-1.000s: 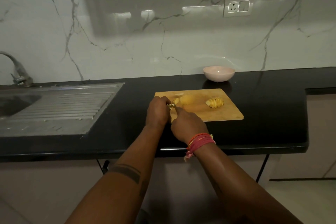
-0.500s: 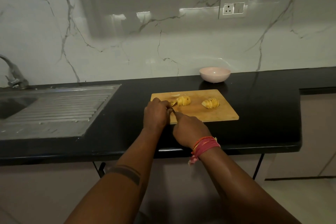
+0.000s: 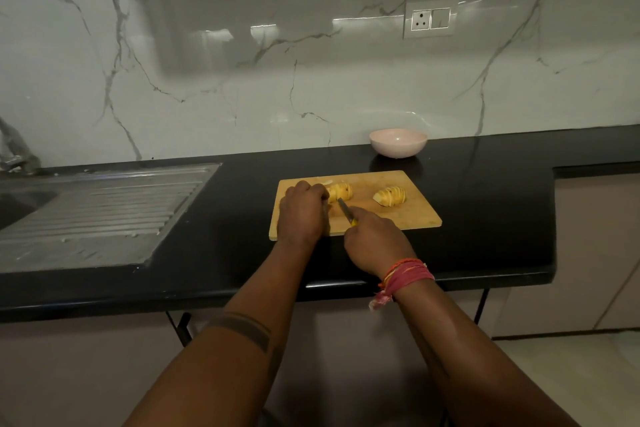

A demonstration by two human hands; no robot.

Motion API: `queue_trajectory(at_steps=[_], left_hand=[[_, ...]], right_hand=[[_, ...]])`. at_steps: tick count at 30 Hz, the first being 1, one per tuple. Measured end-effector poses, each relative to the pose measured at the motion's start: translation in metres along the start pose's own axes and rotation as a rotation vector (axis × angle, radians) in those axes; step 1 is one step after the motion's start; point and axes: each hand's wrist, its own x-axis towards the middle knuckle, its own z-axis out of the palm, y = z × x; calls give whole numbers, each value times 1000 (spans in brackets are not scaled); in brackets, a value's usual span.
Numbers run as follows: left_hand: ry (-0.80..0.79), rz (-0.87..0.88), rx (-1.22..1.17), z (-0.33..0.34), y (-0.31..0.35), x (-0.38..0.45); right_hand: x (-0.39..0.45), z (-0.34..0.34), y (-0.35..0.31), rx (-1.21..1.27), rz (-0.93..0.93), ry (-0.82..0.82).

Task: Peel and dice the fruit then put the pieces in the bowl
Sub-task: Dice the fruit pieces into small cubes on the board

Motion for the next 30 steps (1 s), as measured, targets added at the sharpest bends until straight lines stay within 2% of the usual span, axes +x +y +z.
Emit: queue_trajectory(at_steps=[5, 9, 15, 22, 30], left_hand=[[-43, -2, -141, 10, 40, 7], [-149, -94, -262, 22, 69, 16], [-300, -139, -256, 44, 87, 28], [-284, -190, -262, 49, 91, 33], [-284, -146, -272, 41, 88, 30]], right_hand=[[3, -15, 16, 20, 66, 55], [7, -26, 33, 19, 124, 82], [10, -32, 51, 63, 146, 135], [9, -30, 56, 114, 114, 202], [3, -31, 56, 74, 94, 179]])
